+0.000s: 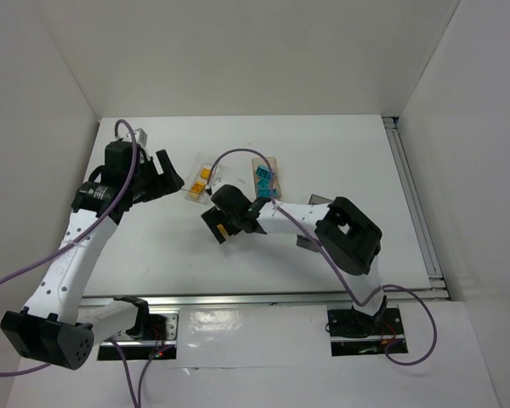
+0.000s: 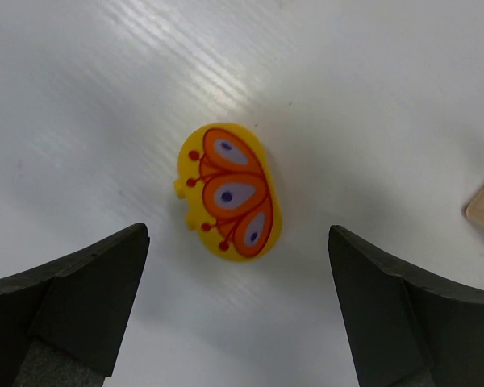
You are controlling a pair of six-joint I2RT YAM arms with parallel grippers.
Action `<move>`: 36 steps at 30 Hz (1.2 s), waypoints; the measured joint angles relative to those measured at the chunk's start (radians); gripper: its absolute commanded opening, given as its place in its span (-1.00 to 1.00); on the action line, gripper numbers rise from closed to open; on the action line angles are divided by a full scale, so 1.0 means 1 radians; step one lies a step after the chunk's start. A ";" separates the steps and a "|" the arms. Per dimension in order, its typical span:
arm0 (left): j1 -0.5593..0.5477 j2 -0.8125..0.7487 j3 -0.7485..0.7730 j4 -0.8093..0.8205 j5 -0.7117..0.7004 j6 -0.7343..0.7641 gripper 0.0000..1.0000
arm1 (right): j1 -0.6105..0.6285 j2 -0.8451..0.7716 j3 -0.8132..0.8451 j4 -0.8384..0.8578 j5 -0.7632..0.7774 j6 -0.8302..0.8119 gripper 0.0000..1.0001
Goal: Sort the legos into containers by color
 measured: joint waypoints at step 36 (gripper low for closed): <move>0.128 -0.041 -0.010 -0.001 0.072 0.000 0.74 | -0.060 0.209 0.565 0.047 0.050 -0.055 0.05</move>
